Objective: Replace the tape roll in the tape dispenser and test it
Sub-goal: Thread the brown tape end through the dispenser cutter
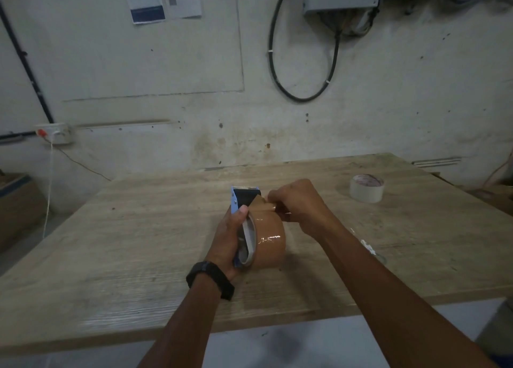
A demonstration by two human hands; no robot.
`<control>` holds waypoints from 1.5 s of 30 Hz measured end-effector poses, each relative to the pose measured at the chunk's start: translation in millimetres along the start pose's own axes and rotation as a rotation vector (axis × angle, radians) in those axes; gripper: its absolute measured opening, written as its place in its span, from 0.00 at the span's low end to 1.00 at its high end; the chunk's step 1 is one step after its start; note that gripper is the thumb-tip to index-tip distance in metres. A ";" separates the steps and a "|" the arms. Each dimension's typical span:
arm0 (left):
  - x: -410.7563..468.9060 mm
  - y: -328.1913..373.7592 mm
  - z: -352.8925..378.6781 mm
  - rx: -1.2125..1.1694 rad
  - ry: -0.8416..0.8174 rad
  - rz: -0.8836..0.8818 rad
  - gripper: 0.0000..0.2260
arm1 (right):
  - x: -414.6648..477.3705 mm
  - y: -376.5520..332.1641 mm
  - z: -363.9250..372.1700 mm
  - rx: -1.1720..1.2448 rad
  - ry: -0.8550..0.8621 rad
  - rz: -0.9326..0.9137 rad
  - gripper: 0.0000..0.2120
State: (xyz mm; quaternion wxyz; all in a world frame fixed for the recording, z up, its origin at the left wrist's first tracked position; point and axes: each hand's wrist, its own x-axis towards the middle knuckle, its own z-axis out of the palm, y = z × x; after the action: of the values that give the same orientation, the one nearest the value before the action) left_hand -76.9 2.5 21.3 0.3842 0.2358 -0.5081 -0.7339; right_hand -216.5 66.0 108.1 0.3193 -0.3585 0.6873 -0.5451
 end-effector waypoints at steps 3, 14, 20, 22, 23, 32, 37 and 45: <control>-0.1 -0.2 -1.2 0.011 0.010 0.032 0.42 | 1.2 -2.3 -3.3 0.042 -0.089 0.079 0.05; -3.7 2.5 0.6 0.023 0.016 0.059 0.46 | 5.7 2.3 -4.2 -0.061 -0.262 0.033 0.03; -6.5 4.0 4.2 -0.038 -0.001 -0.017 0.45 | 15.1 10.2 -8.4 -0.257 -0.217 -0.190 0.07; -7.2 4.2 5.0 -0.060 -0.001 -0.050 0.41 | 13.7 10.1 -9.9 -0.330 -0.173 -0.277 0.08; -6.8 4.0 5.0 -0.063 -0.001 -0.066 0.41 | 12.8 10.1 -10.1 -0.358 -0.144 -0.317 0.08; -8.7 6.0 7.7 -0.040 -0.044 -0.102 0.32 | 14.4 23.0 -7.1 -0.428 -0.001 -0.542 0.07; -9.5 6.0 9.7 -0.009 -0.055 -0.088 0.26 | 22.8 11.4 -17.9 -0.393 -0.123 -0.401 0.04; -10.0 3.7 9.7 0.042 -0.056 -0.040 0.20 | 30.9 -19.0 -33.7 -0.557 -0.402 -0.330 0.08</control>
State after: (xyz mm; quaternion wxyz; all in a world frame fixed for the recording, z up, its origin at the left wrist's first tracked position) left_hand -77.0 15.4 27.9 0.3500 0.2332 -0.5290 -0.7371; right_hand -258.4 54.7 132.0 0.2462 -0.6372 0.6657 -0.3004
